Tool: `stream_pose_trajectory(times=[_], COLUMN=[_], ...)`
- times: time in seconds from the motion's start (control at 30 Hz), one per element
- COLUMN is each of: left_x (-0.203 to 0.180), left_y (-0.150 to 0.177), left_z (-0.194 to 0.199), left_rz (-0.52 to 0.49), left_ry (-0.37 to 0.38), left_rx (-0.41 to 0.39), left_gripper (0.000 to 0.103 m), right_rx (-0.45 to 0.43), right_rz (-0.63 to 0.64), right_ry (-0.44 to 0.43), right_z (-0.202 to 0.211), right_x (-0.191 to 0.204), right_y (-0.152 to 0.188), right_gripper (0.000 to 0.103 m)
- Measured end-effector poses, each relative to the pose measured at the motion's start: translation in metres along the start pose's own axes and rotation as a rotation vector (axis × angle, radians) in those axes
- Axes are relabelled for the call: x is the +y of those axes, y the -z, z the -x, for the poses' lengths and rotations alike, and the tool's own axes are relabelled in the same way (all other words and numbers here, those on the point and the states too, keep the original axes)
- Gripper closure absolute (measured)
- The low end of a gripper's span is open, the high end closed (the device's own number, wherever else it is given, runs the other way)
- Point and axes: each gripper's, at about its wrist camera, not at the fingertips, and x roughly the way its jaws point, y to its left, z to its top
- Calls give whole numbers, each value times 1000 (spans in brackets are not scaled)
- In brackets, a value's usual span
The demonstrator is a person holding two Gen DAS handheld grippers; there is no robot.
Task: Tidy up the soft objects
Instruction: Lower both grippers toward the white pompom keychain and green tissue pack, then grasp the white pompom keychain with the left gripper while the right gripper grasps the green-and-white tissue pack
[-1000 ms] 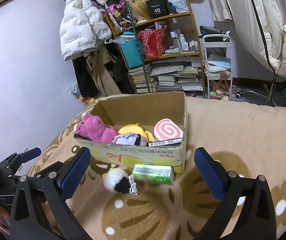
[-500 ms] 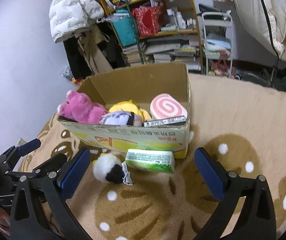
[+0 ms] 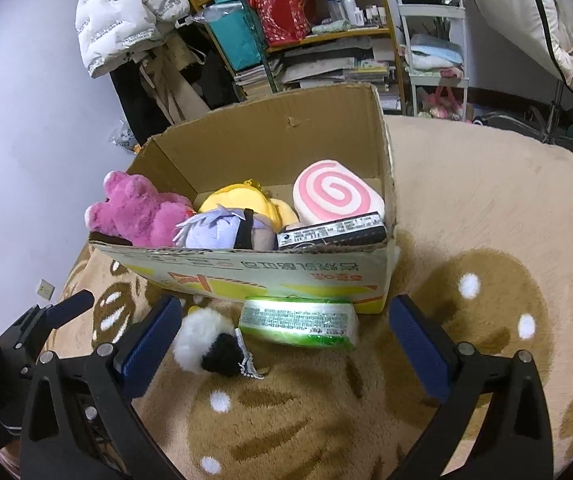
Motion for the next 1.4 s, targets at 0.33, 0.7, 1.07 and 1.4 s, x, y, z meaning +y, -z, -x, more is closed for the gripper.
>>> stream_pose_trajectory(times=[0.33,0.7,1.07,1.4], left_x=[-13,-18,-26,-33], left_y=[0,1,5,4], left_z=[-27,-48,-71,-89], left_rz=[-46,-66,-81,-72], left_ry=[19,51,49,84], left_rx=[66,140,198,245], left_gripper=[1,1,1,1], right_rx=[46,87,124,154], right_rz=[-36,-52,-56,-62], right_ry=[7,13,24,42], right_z=[-19,-33,-43,-50], right_x=[-9,-12,-15,-17], right_y=[-2,-1,1,2], right_gripper=[0,0,0,0])
